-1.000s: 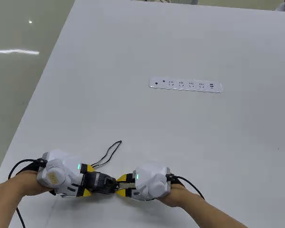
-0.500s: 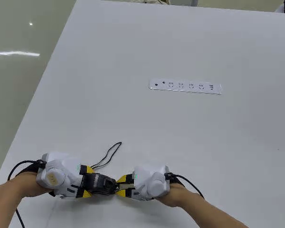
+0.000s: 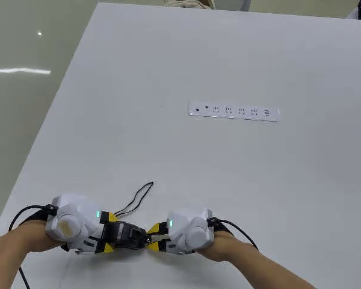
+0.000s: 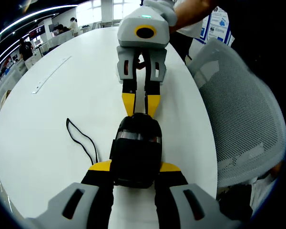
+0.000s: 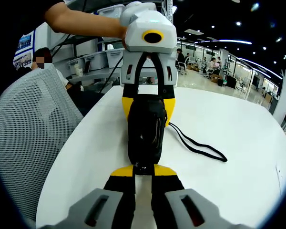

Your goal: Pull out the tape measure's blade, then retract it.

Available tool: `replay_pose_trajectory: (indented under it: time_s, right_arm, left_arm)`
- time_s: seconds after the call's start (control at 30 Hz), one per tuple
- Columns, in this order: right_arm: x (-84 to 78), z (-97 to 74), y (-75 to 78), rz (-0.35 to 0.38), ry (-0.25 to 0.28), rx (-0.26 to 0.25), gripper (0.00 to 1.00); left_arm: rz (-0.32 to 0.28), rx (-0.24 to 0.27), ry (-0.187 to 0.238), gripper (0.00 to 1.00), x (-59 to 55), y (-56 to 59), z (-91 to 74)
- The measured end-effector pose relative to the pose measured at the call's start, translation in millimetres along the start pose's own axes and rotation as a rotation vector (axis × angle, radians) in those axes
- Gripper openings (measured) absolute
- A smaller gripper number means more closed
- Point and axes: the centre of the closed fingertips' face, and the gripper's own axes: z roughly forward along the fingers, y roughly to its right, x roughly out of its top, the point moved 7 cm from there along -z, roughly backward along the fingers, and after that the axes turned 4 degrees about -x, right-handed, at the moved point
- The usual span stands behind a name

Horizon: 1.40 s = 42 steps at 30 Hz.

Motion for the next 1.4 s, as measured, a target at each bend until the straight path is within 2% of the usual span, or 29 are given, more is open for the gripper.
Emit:
replay_pose_trajectory:
  time_s: [1.4]
  right_arm:
    - [-7.3,-18.5,0.1,-0.012,-0.008,0.015,0.09]
  left_arm:
    - [-0.005,0.005,-0.010,0.29,-1.6,0.3,-0.7]
